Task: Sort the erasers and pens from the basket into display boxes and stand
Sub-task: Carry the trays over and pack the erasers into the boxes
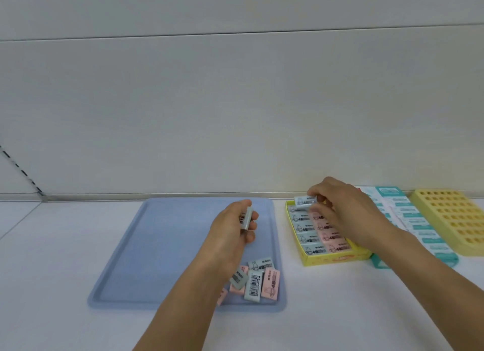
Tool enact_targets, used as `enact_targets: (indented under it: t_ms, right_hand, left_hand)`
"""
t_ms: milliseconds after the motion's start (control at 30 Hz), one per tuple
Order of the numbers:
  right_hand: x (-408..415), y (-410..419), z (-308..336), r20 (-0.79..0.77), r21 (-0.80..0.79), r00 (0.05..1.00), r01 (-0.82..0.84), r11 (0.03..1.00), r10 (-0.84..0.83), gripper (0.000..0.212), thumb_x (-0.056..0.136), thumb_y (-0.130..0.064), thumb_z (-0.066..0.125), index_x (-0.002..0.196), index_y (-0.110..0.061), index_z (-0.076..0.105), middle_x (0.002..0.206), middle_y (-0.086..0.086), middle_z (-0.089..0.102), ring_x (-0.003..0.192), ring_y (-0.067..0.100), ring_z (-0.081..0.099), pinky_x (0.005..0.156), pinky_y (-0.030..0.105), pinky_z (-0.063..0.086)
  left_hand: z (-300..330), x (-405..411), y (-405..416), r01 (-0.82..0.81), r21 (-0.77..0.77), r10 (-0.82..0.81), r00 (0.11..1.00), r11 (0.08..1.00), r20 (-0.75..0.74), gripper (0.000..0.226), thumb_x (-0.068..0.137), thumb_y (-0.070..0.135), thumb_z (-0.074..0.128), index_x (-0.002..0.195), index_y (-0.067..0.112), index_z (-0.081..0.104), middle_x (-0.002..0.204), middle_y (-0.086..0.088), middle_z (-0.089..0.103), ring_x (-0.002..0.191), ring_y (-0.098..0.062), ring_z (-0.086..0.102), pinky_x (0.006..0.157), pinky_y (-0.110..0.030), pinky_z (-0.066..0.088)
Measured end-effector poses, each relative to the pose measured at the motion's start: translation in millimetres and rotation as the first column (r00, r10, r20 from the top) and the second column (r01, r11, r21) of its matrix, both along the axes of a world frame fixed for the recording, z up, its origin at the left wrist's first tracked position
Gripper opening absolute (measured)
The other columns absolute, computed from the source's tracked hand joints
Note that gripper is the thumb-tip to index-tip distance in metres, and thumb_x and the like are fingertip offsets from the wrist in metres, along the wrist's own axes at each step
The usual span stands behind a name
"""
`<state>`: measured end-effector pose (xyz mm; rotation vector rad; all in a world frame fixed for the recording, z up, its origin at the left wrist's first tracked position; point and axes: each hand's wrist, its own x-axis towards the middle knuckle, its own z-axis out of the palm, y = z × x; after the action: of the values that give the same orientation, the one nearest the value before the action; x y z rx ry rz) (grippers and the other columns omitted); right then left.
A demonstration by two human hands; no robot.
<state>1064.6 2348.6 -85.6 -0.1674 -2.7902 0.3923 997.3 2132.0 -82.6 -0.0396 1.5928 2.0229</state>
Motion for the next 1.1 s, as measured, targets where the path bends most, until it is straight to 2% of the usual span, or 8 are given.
enact_targets:
  t_ms: [267,433,533,600,700,833,1000,1100]
  right_hand:
    - [-14,-9,-9,0.073,-0.041,0.997,0.02,0.999,-0.017,0.017,0.094,-0.028,0.059,0.101,-0.019,0.071,0.096,-0.002,0.06,0.089,0.021,0.059,0.073,0.031,0.042]
    - [-13,-10,-9,0.093,0.02,0.995,0.024,1.0,-0.026,0.021,0.095,-0.032,0.056,0.101,-0.023,0.073,0.094,-0.002,0.058,0.087,0.023,0.058,0.073,0.035,0.045]
    - [-8,-20,-2,-0.091,-0.144,0.995,-0.042,0.989,0.029,0.025,0.093,-0.03,0.061,0.116,-0.028,0.067,0.088,-0.009,0.055,0.079,0.013,0.056,0.074,0.032,0.047]
    - [-3,-35,7,-0.197,-0.393,0.977,-0.152,0.907,0.079,0.024,0.092,-0.025,0.062,0.115,-0.027,0.068,0.081,-0.01,0.058,0.071,0.005,0.055,0.071,0.02,0.046]
    - [1,-50,18,-0.111,-0.709,0.991,-0.129,0.693,0.071,0.012,0.093,-0.024,0.061,0.095,-0.02,0.073,0.07,0.001,0.065,0.058,0.009,0.058,0.059,0.023,0.05]
    - [8,-48,20,-0.057,-0.86,0.997,-0.078,0.504,0.056,0.007,0.081,-0.007,0.074,0.087,-0.01,0.072,0.071,0.007,0.07,0.061,0.016,0.066,0.062,0.023,0.054]
    - [16,-44,16,-0.118,-0.608,0.992,-0.102,0.787,0.038,0.029,0.074,-0.013,0.082,0.092,-0.032,0.07,0.078,-0.006,0.071,0.073,0.007,0.066,0.072,0.014,0.052]
    - [15,-40,12,-0.133,-0.46,0.988,-0.131,0.878,0.077,0.027,0.077,-0.013,0.08,0.098,-0.026,0.071,0.082,-0.012,0.069,0.078,0.005,0.065,0.074,0.015,0.051]
  left_hand:
    - [0,2,-2,0.08,0.135,-0.076,0.997,0.988,-0.03,0.046,0.096,-0.013,0.04,0.138,0.007,0.045,0.116,-0.012,0.068,0.102,-0.021,0.07,0.094,-0.03,0.053]
    - [-1,6,1,0.119,0.196,-0.11,0.992,0.973,-0.056,0.04,0.096,-0.01,0.046,0.134,0.003,0.046,0.116,-0.014,0.069,0.105,-0.022,0.069,0.092,-0.029,0.054]
    - [-2,9,3,0.162,0.15,-0.141,0.979,0.975,-0.144,0.03,0.093,-0.003,0.055,0.123,-0.002,0.054,0.108,-0.015,0.072,0.102,-0.024,0.07,0.086,-0.026,0.057]
    - [-1,10,5,0.171,0.089,-0.149,0.966,0.981,-0.213,0.023,0.092,-0.001,0.06,0.115,-0.002,0.057,0.1,-0.015,0.074,0.096,-0.025,0.072,0.082,-0.025,0.057]
    - [-1,12,10,0.075,-0.085,-0.104,0.907,0.994,-0.408,0.013,0.084,-0.001,0.069,0.094,0.005,0.064,0.087,-0.008,0.075,0.084,-0.019,0.073,0.073,-0.021,0.056]
    - [-2,15,15,-0.004,-0.216,-0.123,0.811,0.976,-0.572,0.017,0.078,0.0,0.076,0.083,0.015,0.07,0.087,0.007,0.074,0.082,-0.006,0.07,0.072,-0.016,0.053]
    - [-4,16,19,0.038,-0.165,-0.12,0.843,0.985,-0.524,0.024,0.077,-0.007,0.074,0.092,0.01,0.066,0.087,0.0,0.075,0.082,-0.011,0.072,0.074,-0.022,0.057]
    - [-5,14,21,0.038,-0.175,-0.125,0.843,0.984,-0.524,0.035,0.077,-0.007,0.073,0.101,0.016,0.064,0.096,-0.001,0.072,0.085,-0.013,0.071,0.077,-0.023,0.057]
